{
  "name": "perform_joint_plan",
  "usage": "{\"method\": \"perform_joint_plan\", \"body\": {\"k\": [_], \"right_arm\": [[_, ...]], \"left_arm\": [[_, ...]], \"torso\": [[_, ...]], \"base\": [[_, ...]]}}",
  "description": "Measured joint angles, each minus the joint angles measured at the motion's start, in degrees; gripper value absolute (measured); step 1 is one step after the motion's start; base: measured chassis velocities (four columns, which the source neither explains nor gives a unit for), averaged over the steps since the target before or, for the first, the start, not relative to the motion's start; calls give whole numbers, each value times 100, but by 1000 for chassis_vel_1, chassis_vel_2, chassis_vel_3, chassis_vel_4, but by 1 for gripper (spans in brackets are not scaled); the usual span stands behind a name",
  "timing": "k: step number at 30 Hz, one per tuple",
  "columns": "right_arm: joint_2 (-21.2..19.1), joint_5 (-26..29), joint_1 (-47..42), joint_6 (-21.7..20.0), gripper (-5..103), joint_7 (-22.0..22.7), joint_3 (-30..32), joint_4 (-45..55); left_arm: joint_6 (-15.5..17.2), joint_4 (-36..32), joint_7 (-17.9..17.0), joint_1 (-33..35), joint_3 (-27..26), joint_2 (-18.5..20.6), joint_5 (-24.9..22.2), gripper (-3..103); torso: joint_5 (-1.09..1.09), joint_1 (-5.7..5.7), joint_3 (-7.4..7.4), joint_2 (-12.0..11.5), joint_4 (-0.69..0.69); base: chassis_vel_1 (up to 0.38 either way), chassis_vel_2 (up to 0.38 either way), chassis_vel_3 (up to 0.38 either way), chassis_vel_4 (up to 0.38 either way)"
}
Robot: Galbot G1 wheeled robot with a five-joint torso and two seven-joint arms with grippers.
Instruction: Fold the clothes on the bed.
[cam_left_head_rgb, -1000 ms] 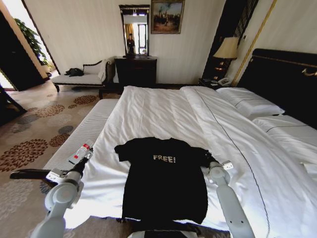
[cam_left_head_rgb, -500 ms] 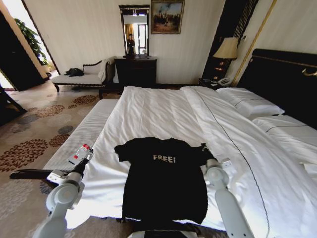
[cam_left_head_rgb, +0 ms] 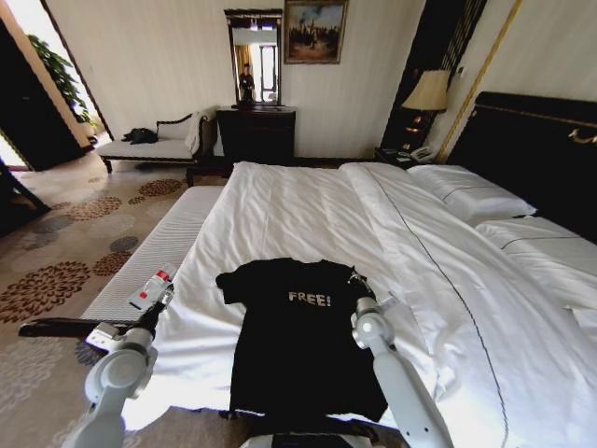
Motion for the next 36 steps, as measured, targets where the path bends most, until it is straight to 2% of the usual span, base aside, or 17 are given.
{"method": "perform_joint_plan", "body": {"k": [21,22,23,25,28,29,30,33,34,35,36], "right_arm": [[223,-471,-272,252,0,-154,-463,-87],[235,-529,-295,283,5,-183,-488,-87],[241,-593,-321,312,5,-220,-499,-73],[229,-741,-409,430,16,-352,-505,112],[197,-759,-482,499,21,-428,-485,323],[133,-637,-608,564,32,-508,-415,721],[113,-560,-642,572,32,-521,-377,837],[43,-235,-714,553,43,-483,-192,1129],[30,-171,-719,537,43,-452,-155,1164],[-25,122,-723,406,54,-243,18,1228],[-49,251,-717,322,54,-112,98,1223]], "left_arm": [[-3,51,-5,-8,49,-5,112,100],[-2,58,-6,-7,44,6,112,100],[-3,65,-8,-5,40,15,112,100],[-2,83,-10,-5,28,32,110,100],[-1,101,-11,-8,24,39,107,100],[-1,129,-13,-15,19,43,106,100],[-1,137,-13,-19,19,44,106,100],[-2,160,-14,-29,18,46,106,100],[-2,164,-15,-32,19,47,106,100],[-2,180,-15,-50,26,48,106,100],[-3,186,-16,-57,32,48,106,100]], "torso": [[1,0,0,-1,0],[1,0,0,-1,0],[1,0,0,-1,0],[1,0,0,-1,0],[1,0,0,-1,0],[0,0,0,-1,0],[1,0,0,-1,-1],[0,0,0,-1,-1],[0,-1,0,-1,-1],[1,0,0,-1,0],[1,0,0,-1,-1]], "base": [[0,0,0,0],[0,0,0,0],[0,0,0,0],[0,0,0,0],[0,0,0,0],[0,0,0,0],[0,0,0,0],[0,0,0,0],[0,0,0,0],[0,0,0,0],[0,0,0,0]]}}
